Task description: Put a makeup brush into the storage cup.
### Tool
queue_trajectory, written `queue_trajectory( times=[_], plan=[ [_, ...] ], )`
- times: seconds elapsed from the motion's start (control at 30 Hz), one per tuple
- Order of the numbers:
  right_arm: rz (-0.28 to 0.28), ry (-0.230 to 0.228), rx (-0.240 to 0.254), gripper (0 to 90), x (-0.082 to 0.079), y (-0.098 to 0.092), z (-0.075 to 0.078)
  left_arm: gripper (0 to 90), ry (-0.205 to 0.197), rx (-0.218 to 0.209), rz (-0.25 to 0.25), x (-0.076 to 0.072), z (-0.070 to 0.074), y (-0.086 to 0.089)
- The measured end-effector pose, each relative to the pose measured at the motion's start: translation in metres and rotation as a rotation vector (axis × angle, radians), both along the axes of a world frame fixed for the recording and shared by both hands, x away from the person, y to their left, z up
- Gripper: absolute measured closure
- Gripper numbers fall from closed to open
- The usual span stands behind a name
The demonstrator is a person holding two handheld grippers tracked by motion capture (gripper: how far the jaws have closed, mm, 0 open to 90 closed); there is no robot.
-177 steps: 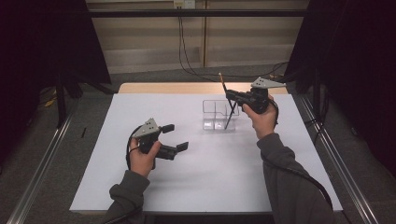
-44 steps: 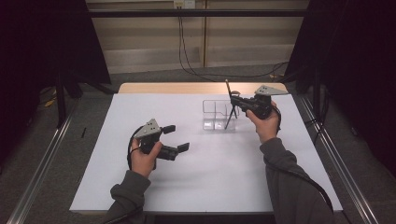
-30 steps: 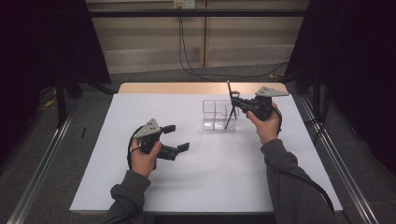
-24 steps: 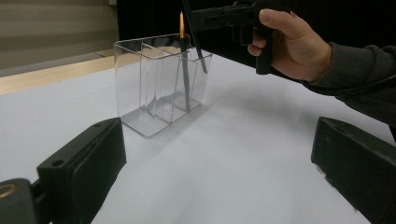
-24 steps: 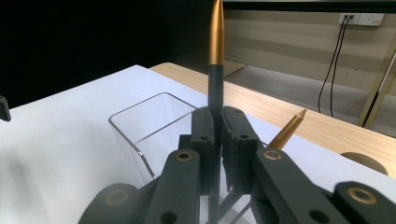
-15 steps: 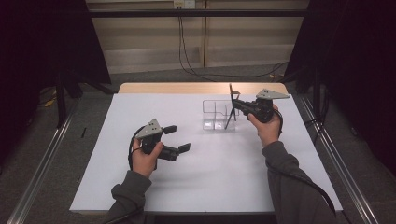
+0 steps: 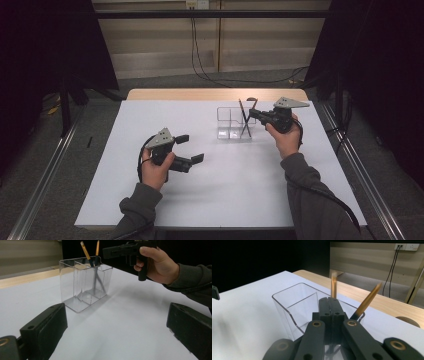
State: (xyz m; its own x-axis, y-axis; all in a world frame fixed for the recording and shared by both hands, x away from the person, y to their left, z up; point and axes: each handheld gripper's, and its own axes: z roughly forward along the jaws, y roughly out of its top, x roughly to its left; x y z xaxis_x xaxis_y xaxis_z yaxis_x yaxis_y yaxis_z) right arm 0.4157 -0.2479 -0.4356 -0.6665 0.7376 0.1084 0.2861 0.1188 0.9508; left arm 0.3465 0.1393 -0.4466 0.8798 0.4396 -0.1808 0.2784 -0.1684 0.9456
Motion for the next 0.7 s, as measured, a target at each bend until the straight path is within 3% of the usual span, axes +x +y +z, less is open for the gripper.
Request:
queue_trajectory(
  times=[0.2, 0.7],
  plan=[
    [0.015, -0.002, 0.011, 89.8, -0.0018, -0.0013, 0.0028, 2.9, 0.003, -0.004, 0.001, 0.0, -0.0011, -0.0014],
    [0.022, 0.008, 0.03, 66.9, -0.0057, 0.0005, -0.0001, 2.9, 0.005, -0.007, 0.004, -0.0005, -0.0004, -0.0002]
  ],
)
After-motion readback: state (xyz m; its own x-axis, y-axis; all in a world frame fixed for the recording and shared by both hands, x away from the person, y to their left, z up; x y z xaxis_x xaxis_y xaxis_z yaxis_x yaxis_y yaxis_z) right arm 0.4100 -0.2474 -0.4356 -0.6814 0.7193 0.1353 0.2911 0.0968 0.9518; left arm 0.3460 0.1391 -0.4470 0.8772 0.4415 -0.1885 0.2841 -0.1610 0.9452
